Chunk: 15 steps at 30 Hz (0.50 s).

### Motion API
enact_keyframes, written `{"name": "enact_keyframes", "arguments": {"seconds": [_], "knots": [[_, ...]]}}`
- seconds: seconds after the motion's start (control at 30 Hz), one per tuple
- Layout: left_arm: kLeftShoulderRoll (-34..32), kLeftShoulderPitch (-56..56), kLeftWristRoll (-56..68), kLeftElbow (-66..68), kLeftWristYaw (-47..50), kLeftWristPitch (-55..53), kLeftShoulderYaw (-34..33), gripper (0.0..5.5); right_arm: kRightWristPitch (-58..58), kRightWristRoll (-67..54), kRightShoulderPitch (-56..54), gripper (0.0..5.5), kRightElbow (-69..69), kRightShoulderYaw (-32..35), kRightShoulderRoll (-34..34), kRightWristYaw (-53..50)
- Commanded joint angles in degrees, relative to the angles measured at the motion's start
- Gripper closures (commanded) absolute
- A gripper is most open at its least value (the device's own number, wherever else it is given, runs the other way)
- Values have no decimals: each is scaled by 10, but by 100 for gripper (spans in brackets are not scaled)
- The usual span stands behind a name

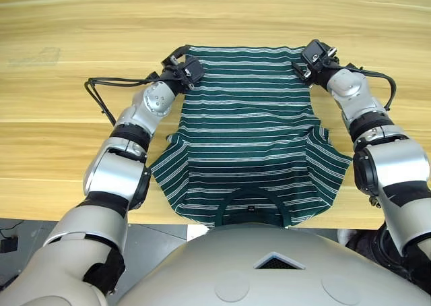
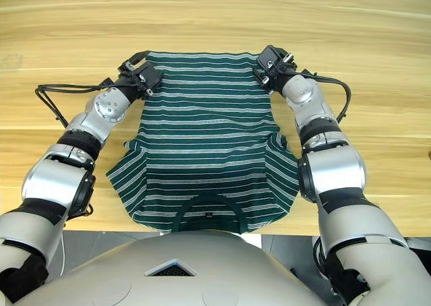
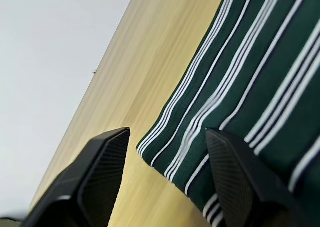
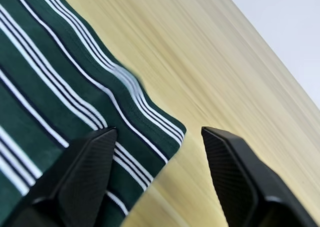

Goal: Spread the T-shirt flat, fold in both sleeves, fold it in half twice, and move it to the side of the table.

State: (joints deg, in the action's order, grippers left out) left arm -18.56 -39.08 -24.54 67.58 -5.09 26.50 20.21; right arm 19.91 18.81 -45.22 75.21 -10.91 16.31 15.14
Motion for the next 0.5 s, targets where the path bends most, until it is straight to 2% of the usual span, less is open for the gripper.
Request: {"name": "enact_keyframes", "arguments": {"seconds": [0.03,0.2,0.5], "knots": [[20,-24,-5,38,4,-24,-2,270,-33,12,-22,237,18,-7,-26,-20],[32,-44,-13,61,13,-31,2,270,-60,12,-37,237,28,1,-26,-48],[3,-94,-19,91,42,-84,-11,270,-85,2,-63,237,32,34,5,-86]]}}
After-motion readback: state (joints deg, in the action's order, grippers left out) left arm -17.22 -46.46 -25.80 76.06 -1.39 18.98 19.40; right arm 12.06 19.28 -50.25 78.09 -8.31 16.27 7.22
